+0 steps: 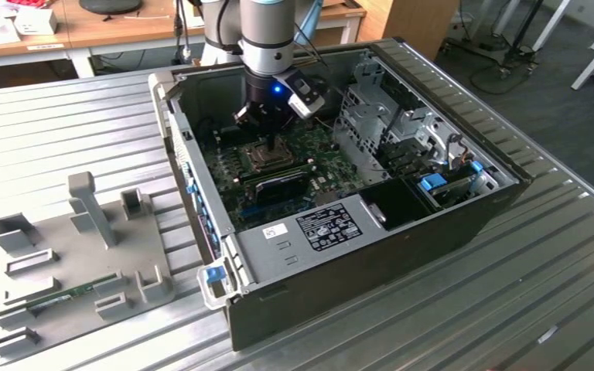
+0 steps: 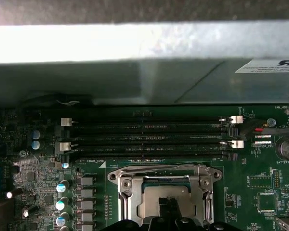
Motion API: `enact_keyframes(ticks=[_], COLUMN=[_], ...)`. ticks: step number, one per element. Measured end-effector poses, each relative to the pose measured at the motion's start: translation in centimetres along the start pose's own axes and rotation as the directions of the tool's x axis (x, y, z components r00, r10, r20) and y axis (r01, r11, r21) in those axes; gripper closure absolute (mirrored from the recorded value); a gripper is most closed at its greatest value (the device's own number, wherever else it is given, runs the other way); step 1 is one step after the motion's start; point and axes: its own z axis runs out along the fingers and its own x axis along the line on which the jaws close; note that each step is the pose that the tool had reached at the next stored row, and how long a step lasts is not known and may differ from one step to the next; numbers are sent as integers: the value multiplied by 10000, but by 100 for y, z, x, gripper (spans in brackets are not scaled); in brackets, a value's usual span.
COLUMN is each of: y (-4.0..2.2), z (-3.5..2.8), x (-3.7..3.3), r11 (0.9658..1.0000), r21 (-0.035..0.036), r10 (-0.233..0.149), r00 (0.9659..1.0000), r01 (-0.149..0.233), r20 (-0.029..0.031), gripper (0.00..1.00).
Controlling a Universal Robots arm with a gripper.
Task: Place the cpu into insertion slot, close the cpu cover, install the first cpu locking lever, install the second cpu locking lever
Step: 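Install the first cpu locking lever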
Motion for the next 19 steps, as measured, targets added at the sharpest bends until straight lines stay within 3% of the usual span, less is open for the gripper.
enact_keyframes(ticks=[5, 19], y=[0, 1], z=[-2, -90], x=[0, -6], r11=[10000, 10000], r21=[-2, -2], r10=[0, 0], r00=[10000, 10000], r01=[0, 0], r20=[0, 0], gripper=[90, 90])
